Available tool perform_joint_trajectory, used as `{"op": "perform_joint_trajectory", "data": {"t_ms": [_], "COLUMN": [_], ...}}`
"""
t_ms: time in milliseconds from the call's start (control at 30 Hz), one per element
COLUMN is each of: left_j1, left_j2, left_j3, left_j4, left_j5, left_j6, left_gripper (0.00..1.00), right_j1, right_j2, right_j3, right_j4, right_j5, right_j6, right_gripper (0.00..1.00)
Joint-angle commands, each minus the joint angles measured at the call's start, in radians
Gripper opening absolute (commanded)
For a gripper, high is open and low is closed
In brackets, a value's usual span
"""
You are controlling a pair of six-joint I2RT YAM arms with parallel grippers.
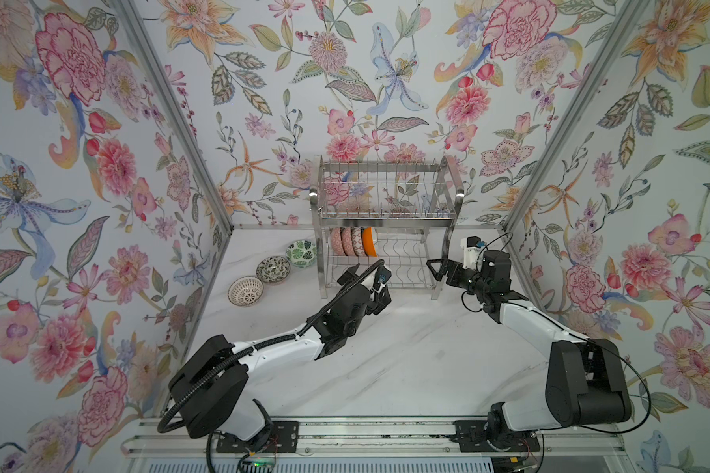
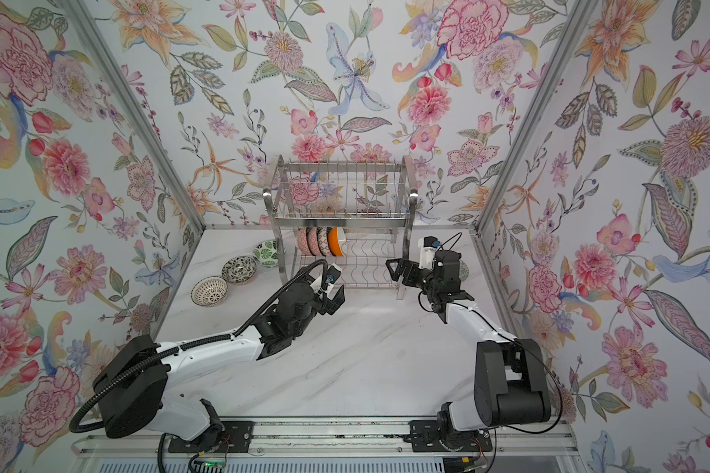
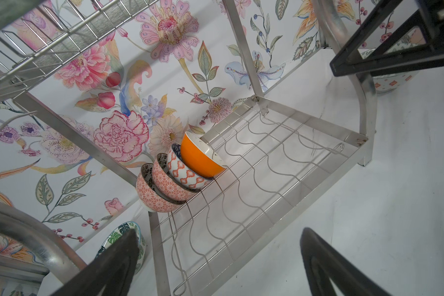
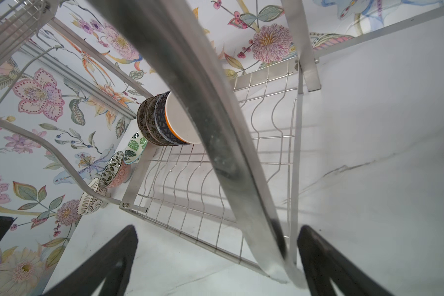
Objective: Load bowls into a dish rack
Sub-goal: Rotate the dish rack at the top-center of the table.
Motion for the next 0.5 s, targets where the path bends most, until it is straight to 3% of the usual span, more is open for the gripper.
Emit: {"op": "perform_joint_trajectory", "data": {"t_ms": [0,300,467], "left_j1": [-0.011,-0.011,-0.024], "left_j2": [-0.008,0.026,0.063], "left_j3": [-0.018,-0.007,0.023], "left_j4": [0.022,0.050,0.061], "left_j5": [-0.007,0.046,0.073], "left_j6": [0.007,-0.008,-0.042], "left_gripper": [0.99,0.99,0.99], "right_j1": [-0.031,-0.136,-0.209], "right_j2": [-0.075,-0.207,-0.154], "right_j3": [-0.008,-0.050,-0.023], "right_j4": [-0.087,-0.202,-0.261], "right_j5": [0.041,0.084,0.140], "right_j6": [-0.031,-0.042,-0.006], "right_gripper": [0.99,0.99,0.99]}}
